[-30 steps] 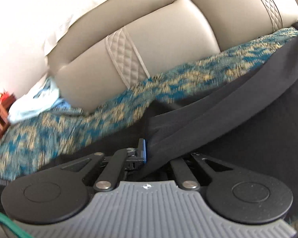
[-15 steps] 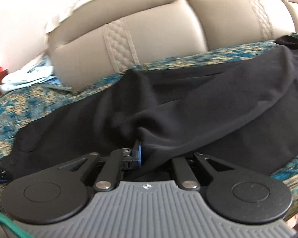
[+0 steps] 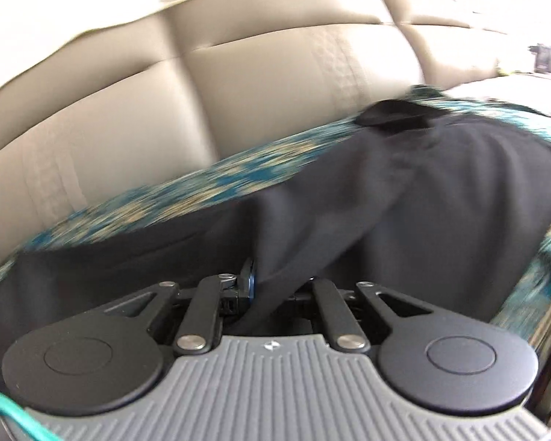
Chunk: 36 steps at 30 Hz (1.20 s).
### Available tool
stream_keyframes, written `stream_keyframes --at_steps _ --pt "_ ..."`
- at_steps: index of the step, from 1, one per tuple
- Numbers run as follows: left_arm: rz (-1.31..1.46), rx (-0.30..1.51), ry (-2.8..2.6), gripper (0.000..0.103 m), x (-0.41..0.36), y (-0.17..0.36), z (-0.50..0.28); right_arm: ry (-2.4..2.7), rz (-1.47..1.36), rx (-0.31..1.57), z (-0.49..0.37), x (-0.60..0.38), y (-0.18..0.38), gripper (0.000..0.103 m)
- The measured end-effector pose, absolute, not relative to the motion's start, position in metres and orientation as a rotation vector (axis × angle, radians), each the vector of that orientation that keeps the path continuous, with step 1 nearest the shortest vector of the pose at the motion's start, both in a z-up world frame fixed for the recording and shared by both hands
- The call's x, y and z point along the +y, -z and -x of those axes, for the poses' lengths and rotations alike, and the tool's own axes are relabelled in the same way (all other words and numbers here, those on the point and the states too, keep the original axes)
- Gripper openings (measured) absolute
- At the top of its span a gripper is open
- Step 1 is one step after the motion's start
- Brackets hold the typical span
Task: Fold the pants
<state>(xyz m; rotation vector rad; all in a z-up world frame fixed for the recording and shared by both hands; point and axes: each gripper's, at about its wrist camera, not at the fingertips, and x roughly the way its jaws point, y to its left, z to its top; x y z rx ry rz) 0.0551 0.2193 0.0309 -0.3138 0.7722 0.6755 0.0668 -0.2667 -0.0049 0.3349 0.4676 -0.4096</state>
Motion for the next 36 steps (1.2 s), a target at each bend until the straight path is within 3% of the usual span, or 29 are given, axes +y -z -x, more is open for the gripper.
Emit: stream_keyframes --at_steps 14,16,19,20,30,36 --pt "0.259 0.806 -0.724 0.009 0.215 -0.029 -0.063 0.715 -0.488 0.460 -0.114 -0.457 -0.009 0.034" --pt "0.258 0.814 -0.736 0.009 0.215 -0.030 -0.065 0.762 -0.501 0.459 -0.119 -0.476 -0.013 0.019" --pt "0.256 0.822 -0.751 0.009 0.215 -0.030 -0.068 0.789 -0.552 0.453 -0.122 -0.509 -0.015 0.016" --pt "0.253 0.825 -0.758 0.009 0.215 -0.030 -0.069 0.789 -0.570 0.450 -0.120 -0.515 -0.016 0.010" --pt "0.239 0.840 -0.777 0.009 0.212 -0.030 -0.073 0.835 -0.534 0.384 -0.091 -0.553 -0.043 0.004" --pt "0.202 0.837 -0.768 0.009 0.208 -0.029 -0.073 0.862 -0.557 0.438 -0.055 -0.572 -0.036 0.004"
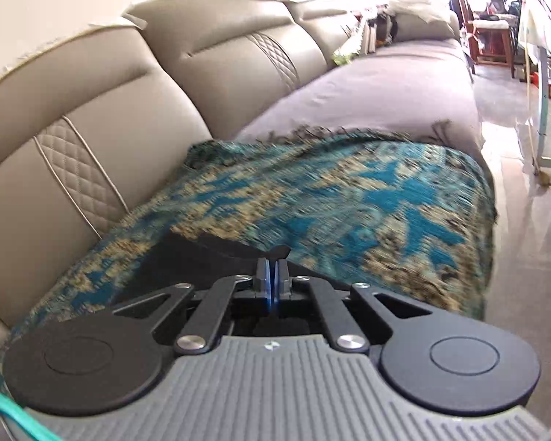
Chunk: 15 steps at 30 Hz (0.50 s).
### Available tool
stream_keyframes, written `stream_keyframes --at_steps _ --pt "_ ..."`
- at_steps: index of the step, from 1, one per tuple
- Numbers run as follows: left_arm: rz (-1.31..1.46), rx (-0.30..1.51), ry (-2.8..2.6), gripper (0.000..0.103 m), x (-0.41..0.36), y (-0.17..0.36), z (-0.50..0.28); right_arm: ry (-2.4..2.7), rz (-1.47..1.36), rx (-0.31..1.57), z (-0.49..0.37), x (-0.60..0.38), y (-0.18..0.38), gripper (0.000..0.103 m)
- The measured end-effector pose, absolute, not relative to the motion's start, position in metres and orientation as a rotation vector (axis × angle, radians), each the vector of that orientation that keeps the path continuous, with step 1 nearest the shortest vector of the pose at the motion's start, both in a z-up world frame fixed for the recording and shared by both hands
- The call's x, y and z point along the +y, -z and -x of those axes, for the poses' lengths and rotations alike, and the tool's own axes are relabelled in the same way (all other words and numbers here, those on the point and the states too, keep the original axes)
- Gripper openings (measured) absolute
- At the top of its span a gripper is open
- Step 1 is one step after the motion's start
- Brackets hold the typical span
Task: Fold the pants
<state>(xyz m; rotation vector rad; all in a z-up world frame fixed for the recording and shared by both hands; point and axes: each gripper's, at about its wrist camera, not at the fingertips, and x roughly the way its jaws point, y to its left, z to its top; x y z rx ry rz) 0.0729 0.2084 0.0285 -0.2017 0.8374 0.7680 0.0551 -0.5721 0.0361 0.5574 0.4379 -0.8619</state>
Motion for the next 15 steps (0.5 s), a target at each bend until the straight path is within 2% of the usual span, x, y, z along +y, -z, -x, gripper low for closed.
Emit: stream_keyframes --at_steps 13,15 --pt "0.170 0.838 -0.740 0.009 0.207 -0.029 -0.071 1.008 -0.425 0.601 -0.037 -0.560 -0.026 0.006" --pt "0.141 0.835 -0.717 0.018 0.202 -0.031 -0.070 1.015 -0.411 0.636 -0.039 -0.560 -0.022 0.034"
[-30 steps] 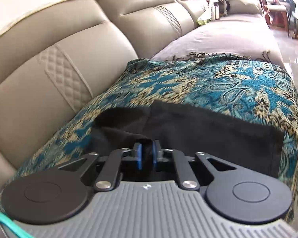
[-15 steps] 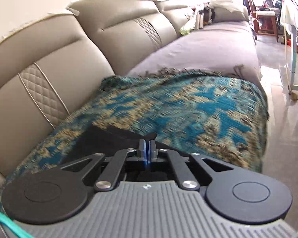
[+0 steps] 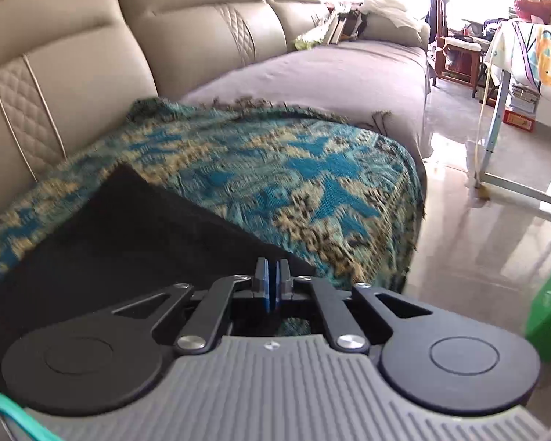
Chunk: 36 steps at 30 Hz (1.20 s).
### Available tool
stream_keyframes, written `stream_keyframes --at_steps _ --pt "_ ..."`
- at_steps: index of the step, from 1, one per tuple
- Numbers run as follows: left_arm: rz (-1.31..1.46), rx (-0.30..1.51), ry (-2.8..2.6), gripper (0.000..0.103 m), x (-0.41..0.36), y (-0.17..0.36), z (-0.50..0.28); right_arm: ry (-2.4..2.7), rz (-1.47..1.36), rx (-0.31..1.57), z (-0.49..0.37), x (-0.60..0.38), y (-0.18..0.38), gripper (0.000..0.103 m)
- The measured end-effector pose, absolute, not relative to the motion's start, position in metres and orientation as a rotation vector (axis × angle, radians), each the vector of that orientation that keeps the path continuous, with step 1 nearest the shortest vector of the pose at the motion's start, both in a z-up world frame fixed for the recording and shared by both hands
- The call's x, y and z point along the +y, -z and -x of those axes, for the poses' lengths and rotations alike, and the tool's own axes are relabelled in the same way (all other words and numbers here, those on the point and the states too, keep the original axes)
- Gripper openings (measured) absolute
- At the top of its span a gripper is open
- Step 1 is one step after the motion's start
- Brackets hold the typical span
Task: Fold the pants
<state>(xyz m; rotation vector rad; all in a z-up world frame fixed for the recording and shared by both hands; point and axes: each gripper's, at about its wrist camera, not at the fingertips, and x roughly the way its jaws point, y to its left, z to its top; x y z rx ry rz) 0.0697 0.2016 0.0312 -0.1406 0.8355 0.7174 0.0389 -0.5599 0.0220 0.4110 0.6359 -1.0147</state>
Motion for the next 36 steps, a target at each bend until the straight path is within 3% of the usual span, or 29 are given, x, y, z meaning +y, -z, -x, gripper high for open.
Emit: stream_keyframes --at_steps 1,2,3,12,16,21,26,33,36 --pt "0.133 0.831 -0.700 0.033 0.198 -0.033 -0.068 1.017 -0.408 0.634 -0.040 -0.559 -0.022 0.043" --pt "0.126 0.823 -0.692 0.045 0.195 -0.035 -0.066 1.003 -0.414 0.608 -0.039 -0.557 -0.025 0.058" --pt "0.116 0.805 -0.673 0.047 0.190 -0.039 -0.062 0.984 -0.420 0.577 -0.037 -0.553 -0.029 0.068" --pt "-0.064 0.601 -0.516 0.065 0.120 -0.086 -0.044 0.619 -0.319 0.407 -0.066 -0.480 -0.069 0.090" --pt "-0.088 0.588 -0.311 0.064 0.074 -0.103 -0.055 0.334 -0.287 0.439 -0.094 -0.432 -0.072 0.095" --pt "-0.160 0.606 -0.034 0.050 0.001 -0.099 -0.092 0.108 -0.186 0.528 -0.120 -0.368 -0.060 0.100" --pt "-0.215 0.666 0.109 0.050 -0.073 -0.075 -0.138 0.017 0.014 0.575 -0.123 -0.325 -0.049 0.103" --pt "-0.335 0.702 0.173 0.056 -0.138 -0.041 -0.183 -0.071 0.107 0.632 -0.128 -0.307 -0.041 0.103" --pt "-0.409 0.678 0.231 0.070 -0.152 -0.031 -0.193 -0.115 0.106 0.659 -0.133 -0.303 -0.035 0.103"
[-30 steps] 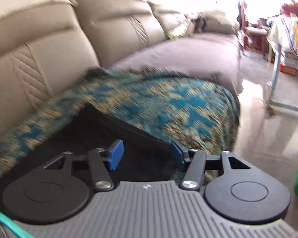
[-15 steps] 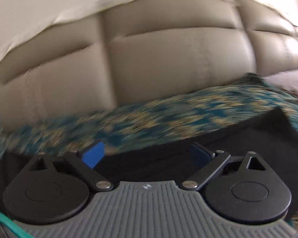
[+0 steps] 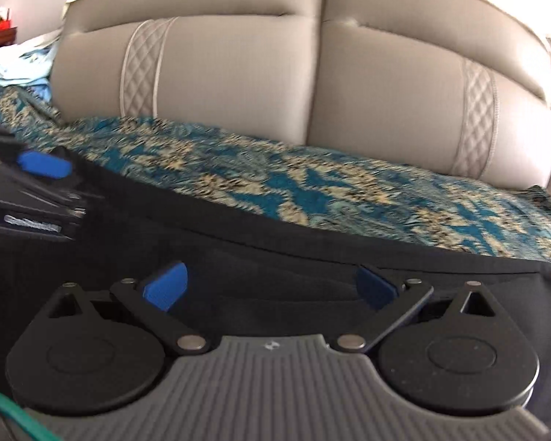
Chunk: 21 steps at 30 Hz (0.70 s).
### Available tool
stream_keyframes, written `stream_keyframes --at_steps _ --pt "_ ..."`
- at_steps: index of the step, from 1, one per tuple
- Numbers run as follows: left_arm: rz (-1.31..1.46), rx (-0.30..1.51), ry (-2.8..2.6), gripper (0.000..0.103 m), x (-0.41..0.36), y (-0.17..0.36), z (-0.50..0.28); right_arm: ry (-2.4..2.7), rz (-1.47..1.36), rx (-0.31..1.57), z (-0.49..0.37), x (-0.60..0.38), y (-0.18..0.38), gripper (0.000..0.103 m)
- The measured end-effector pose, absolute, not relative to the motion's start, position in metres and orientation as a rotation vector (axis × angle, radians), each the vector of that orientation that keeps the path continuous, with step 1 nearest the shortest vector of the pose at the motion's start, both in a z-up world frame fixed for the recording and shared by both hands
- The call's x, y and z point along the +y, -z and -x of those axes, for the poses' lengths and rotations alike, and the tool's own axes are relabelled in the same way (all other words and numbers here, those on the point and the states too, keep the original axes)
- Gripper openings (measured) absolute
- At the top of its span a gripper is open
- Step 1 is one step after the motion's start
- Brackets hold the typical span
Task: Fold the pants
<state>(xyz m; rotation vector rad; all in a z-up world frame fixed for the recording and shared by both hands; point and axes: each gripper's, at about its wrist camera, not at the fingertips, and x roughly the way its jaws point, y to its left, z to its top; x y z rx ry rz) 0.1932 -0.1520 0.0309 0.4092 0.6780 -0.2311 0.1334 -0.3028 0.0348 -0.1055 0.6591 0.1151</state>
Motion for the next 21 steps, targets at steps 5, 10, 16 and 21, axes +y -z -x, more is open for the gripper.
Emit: stream_keyframes --at_steps 5,10,16,21 --pt "-0.549 0.649 0.352 0.087 -0.171 -0.021 -0.203 -0.188 0.105 0.718 -0.150 -0.299 -0.027 0.103" --pt "-0.444 0.712 0.391 0.051 -0.172 -0.023 -0.210 -0.288 0.110 0.766 -0.162 -0.301 -0.024 0.098" --pt "-0.449 0.674 0.364 0.002 -0.184 -0.019 -0.193 -0.353 0.100 0.752 -0.158 -0.300 -0.033 0.028" --pt "-0.329 0.667 0.276 0.002 -0.178 -0.028 -0.207 -0.332 0.019 0.753 -0.167 -0.300 -0.037 0.006"
